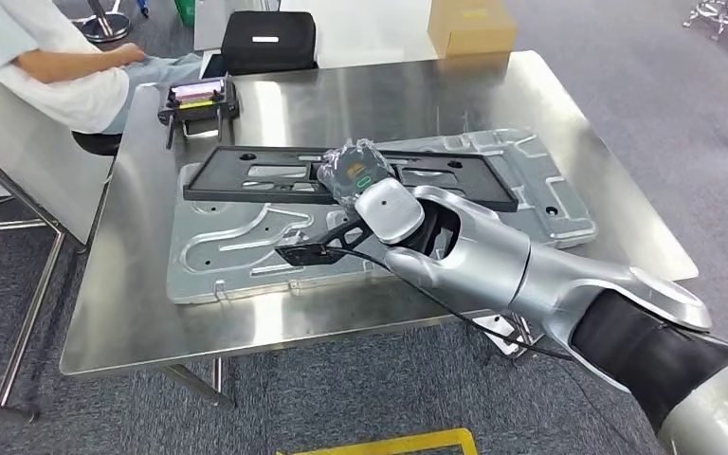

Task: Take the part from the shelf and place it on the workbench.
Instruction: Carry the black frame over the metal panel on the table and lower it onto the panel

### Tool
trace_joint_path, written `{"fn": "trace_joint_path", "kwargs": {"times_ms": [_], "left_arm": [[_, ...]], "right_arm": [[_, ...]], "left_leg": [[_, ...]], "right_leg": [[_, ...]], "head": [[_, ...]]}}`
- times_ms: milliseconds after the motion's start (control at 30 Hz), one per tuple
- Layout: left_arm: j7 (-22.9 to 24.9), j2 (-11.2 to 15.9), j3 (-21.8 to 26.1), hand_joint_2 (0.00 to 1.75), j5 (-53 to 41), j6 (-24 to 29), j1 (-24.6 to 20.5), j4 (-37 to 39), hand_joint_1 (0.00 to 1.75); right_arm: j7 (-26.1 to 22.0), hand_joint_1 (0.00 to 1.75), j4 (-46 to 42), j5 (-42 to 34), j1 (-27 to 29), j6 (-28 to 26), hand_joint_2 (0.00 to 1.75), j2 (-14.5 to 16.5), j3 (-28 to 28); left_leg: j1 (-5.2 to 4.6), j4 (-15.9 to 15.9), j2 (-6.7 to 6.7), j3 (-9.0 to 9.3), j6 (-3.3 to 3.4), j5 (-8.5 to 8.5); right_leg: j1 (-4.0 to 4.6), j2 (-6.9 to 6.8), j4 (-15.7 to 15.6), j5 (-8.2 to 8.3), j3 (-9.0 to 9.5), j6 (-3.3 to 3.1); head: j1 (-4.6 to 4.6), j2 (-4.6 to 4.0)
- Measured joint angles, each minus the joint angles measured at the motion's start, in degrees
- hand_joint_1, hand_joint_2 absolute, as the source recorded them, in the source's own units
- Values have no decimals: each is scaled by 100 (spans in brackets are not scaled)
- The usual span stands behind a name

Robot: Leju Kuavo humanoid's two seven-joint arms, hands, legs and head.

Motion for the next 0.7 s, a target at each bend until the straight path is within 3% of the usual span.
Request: {"fn": "trace_joint_path", "kwargs": {"times_ms": [67,167,200,233,333,400,567,600,700], "left_arm": [[4,-1,-1,175,0,1,-3,0,0],[6,1,-1,175,-1,1,-18,0,0],[6,3,0,175,-1,1,-20,0,0],[6,3,0,175,-1,1,-19,0,0],[8,1,-1,175,-1,1,2,0,0],[9,1,-2,175,-1,1,-8,0,0],[8,1,-3,175,0,-1,-20,-1,0],[8,0,-3,175,0,-1,-18,-2,0],[8,-2,-4,175,0,-1,-27,-2,0]], "right_arm": [[1,175,48,-9,-22,-73,175,8,8],[1,175,116,-29,-16,-127,175,17,33],[1,175,136,-37,1,-130,175,19,43],[1,175,156,-42,14,-130,175,19,50],[2,175,211,-48,8,-138,175,20,70],[0,175,244,-59,-2,-148,175,27,79],[3,175,284,-70,-12,-150,175,50,84],[5,175,292,-70,-22,-150,175,52,84],[2,175,312,-78,-17,-154,175,62,86]], "left_leg": [[17,-46,-1,121,60,-23],[17,-45,-6,217,116,-120],[17,-35,-14,258,117,-164],[17,-21,-24,308,111,-214],[13,47,-41,460,62,-396],[3,84,-48,476,-5,-490],[7,251,-38,463,-131,-577],[16,456,-28,353,-159,-625],[40,1474,-9,-321,-230,-956]], "right_leg": [[-10,-13,376,-102,-180,41],[-23,-22,1408,-445,-867,95],[-29,-24,1545,-472,-1022,105],[-36,-27,1482,-384,-1078,110],[-38,-47,482,333,-833,79],[-12,-54,77,526,-702,29],[-21,-37,4,466,-583,-99],[-32,-33,-14,450,-537,-126],[-31,-30,-24,362,-444,-170]], "head": [[3,0],[0,0],[1,0],[2,0],[-2,0],[-10,0],[-17,0],[-24,0],[-38,0]]}}
